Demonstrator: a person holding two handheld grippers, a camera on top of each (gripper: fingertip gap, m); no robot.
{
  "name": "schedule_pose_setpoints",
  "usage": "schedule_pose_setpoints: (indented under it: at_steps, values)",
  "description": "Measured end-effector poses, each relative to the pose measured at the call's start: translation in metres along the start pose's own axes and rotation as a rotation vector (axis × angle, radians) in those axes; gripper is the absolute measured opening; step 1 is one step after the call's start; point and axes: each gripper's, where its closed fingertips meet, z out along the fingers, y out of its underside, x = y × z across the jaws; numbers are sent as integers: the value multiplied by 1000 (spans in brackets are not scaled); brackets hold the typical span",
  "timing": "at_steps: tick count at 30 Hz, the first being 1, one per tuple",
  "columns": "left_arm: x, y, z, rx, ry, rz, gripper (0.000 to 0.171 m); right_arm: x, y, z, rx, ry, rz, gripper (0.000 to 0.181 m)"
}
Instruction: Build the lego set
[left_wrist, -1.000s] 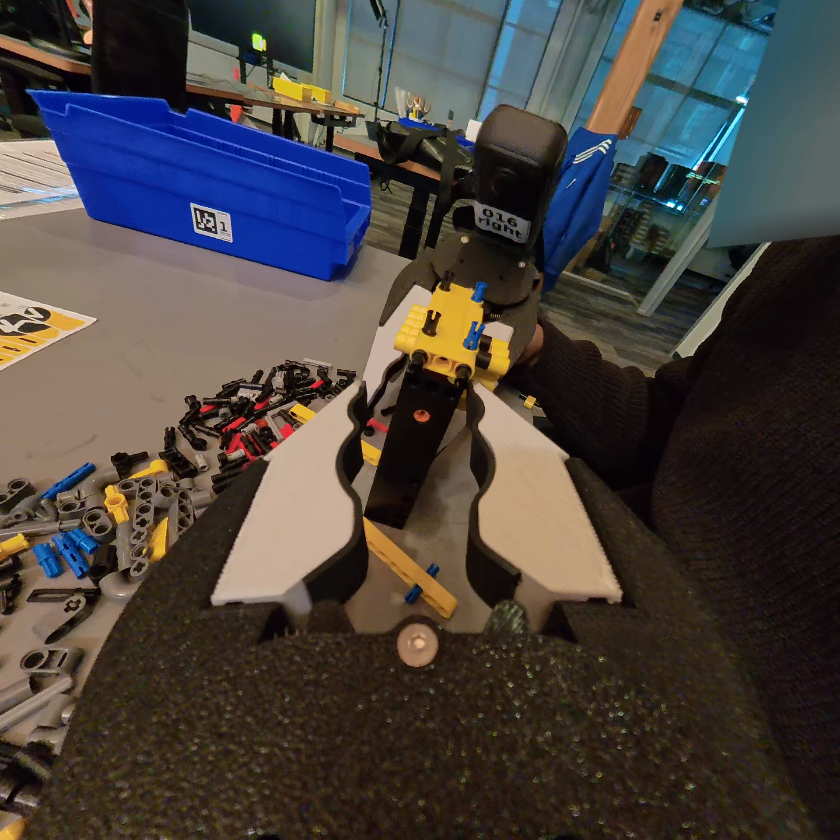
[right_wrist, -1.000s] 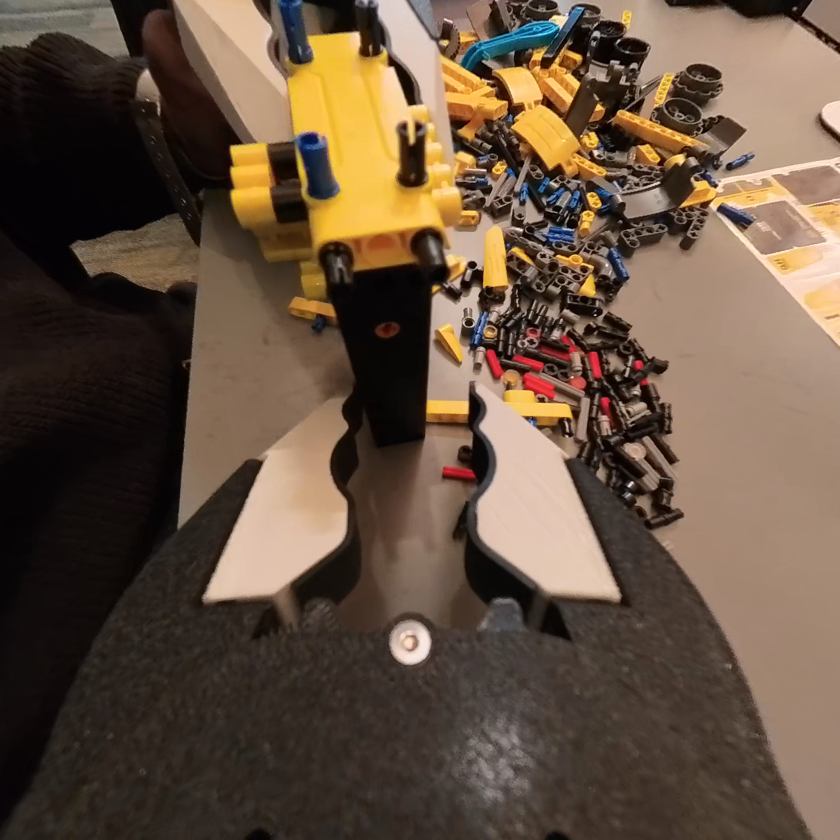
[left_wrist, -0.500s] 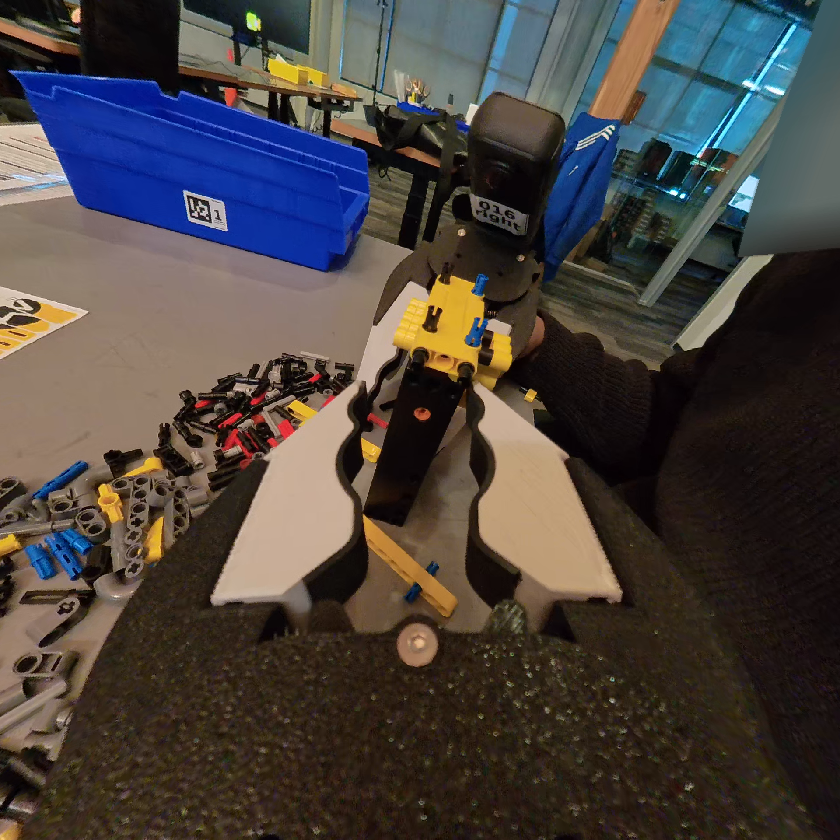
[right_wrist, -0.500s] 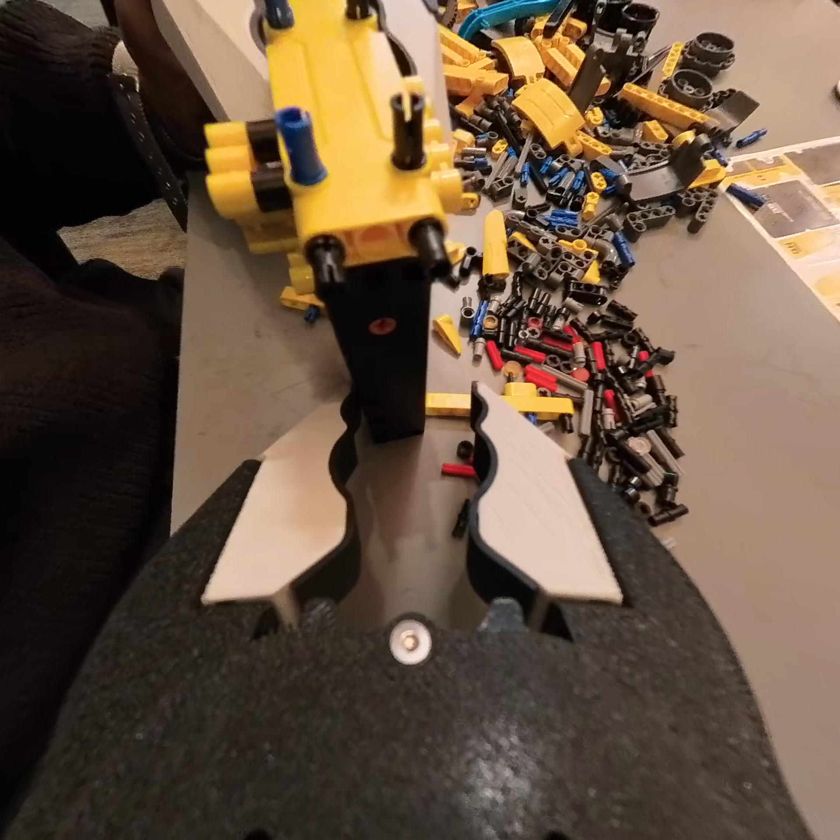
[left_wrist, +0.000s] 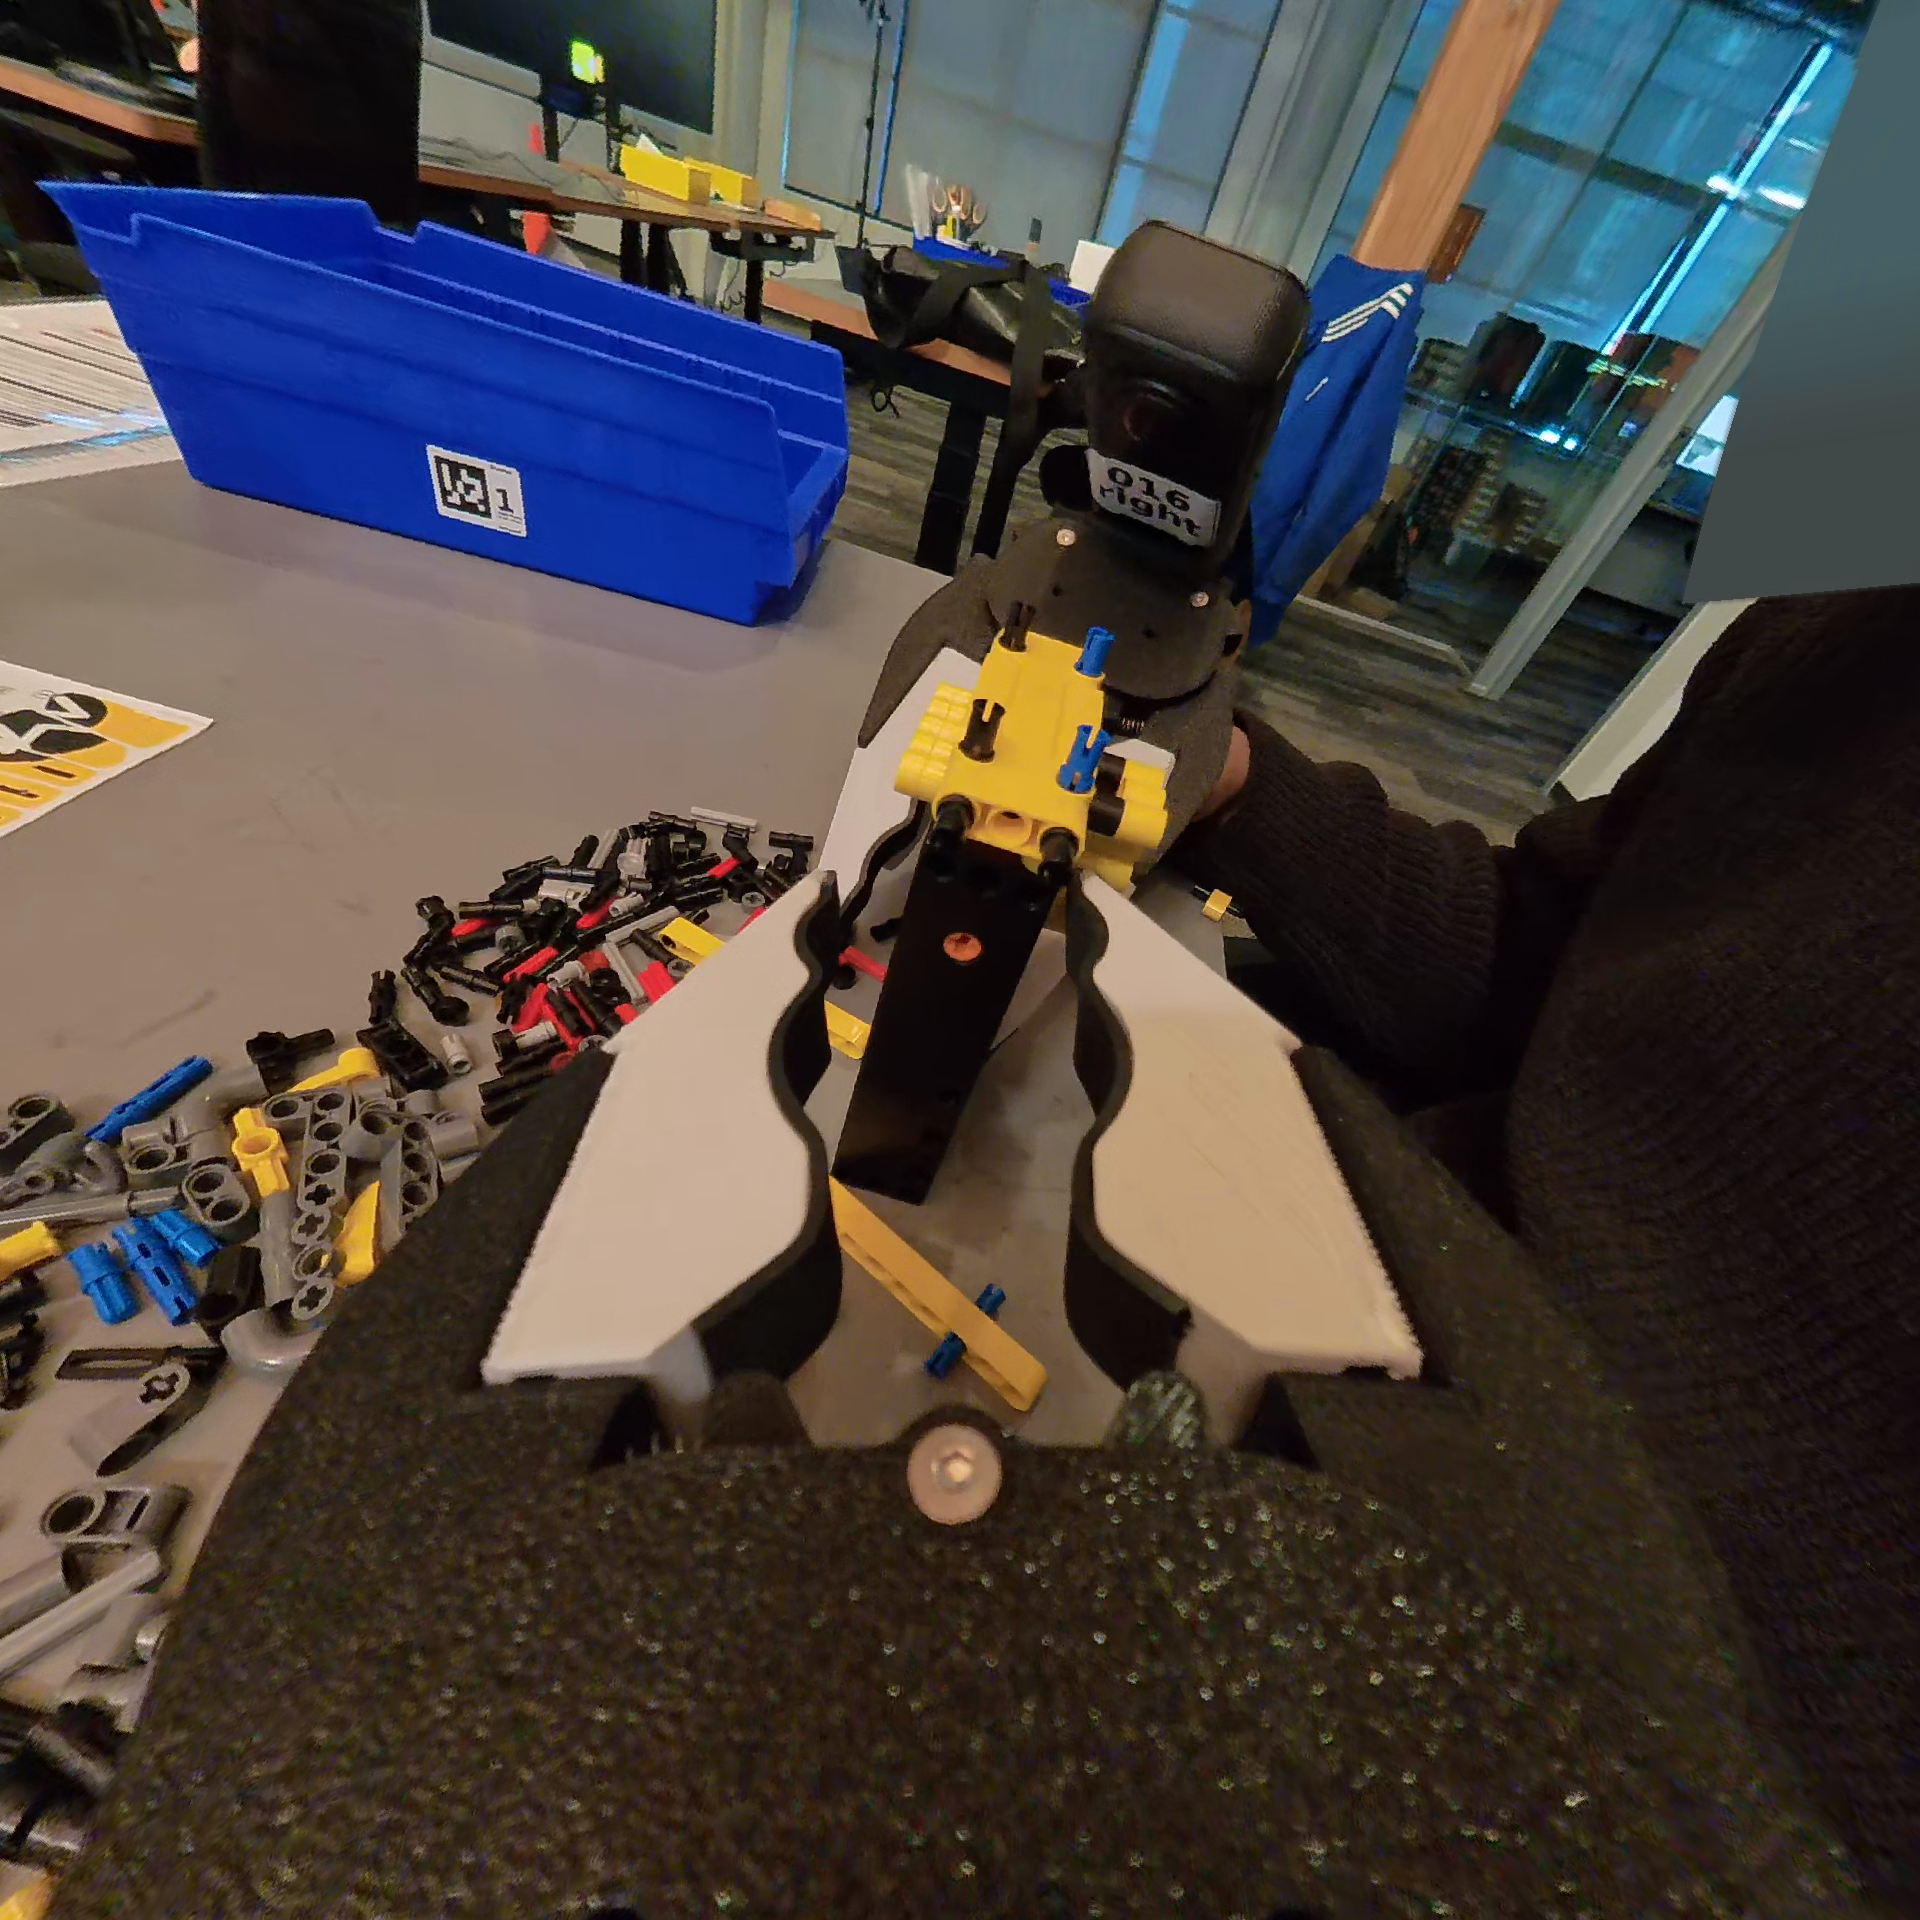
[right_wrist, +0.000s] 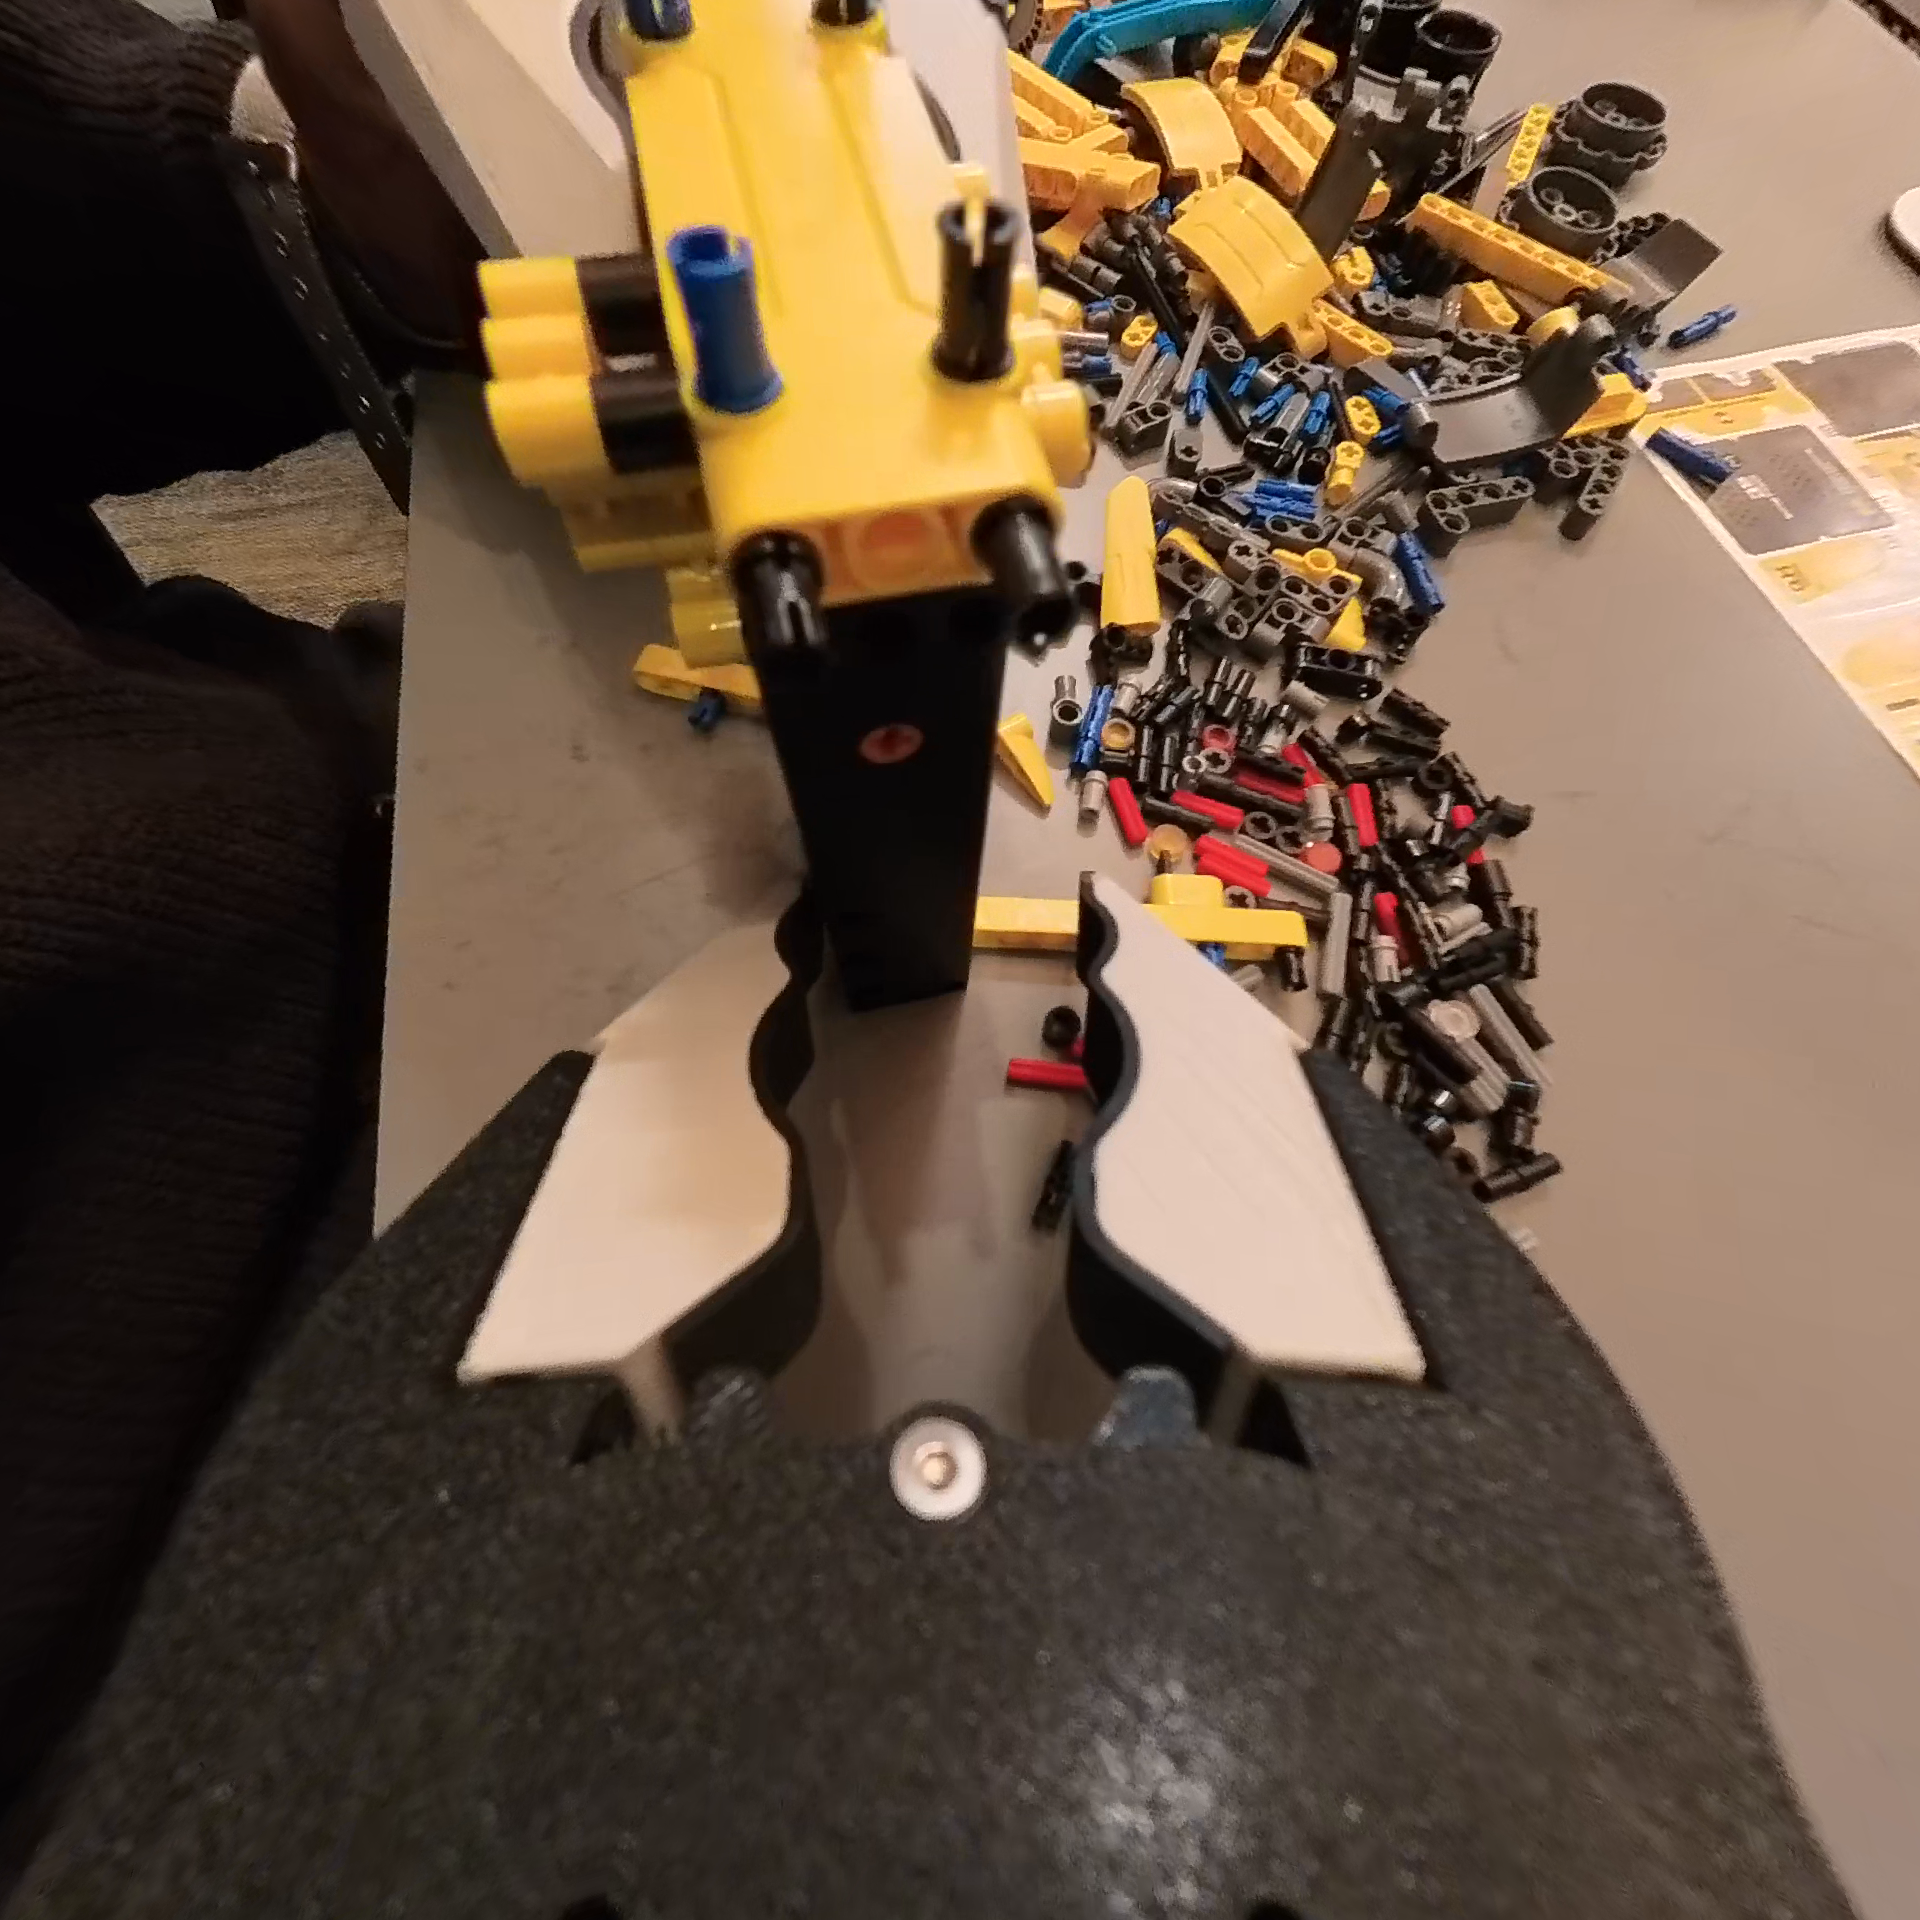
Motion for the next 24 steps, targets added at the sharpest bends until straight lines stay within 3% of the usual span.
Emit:
schedule_pose_setpoints:
  at_steps: [9,16,24]
  values:
    - [1,1,0,-1,11,-23,43,-4,-6,-13,79,-88,52,50]
    - [3,-6,-4,49,35,-26,43,17,-12,-41,204,-30,129,49]
    - [8,-19,-13,129,61,-5,44,23,-56,-100,613,-37,164,49]
